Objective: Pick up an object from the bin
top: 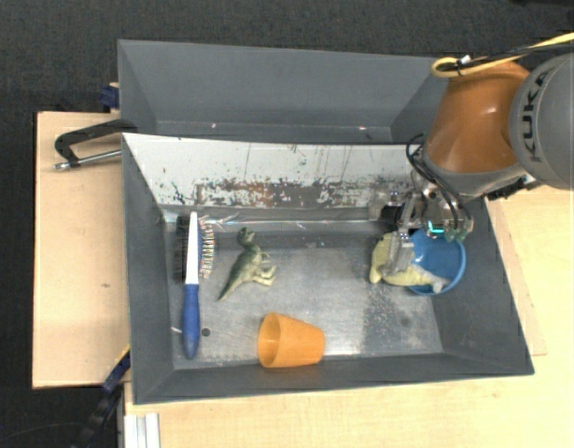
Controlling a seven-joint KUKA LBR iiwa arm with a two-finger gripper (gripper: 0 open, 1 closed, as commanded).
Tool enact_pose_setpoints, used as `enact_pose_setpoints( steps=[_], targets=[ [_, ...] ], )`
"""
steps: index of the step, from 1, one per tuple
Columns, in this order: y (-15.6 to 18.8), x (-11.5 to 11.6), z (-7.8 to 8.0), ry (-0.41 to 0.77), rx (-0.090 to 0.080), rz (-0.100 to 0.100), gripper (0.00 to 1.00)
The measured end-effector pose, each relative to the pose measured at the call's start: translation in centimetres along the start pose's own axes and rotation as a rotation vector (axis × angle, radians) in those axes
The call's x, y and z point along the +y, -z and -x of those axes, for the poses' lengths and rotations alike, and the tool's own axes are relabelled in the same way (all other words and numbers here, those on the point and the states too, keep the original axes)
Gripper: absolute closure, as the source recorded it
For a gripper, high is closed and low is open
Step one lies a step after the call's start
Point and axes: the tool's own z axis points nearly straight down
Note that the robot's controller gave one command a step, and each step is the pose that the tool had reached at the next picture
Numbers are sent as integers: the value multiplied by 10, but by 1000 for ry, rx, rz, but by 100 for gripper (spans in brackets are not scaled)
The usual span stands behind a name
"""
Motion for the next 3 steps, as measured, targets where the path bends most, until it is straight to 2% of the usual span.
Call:
enact_pose_setpoints(
  steps=[1,2,3],
  targets=[
    [-60,-28,-21,283,-3,-1,0],
    [-58,-27,-19,285,-8,-2,100],
    [110,-21,-19,319,-22,-7,100]
  ],
)
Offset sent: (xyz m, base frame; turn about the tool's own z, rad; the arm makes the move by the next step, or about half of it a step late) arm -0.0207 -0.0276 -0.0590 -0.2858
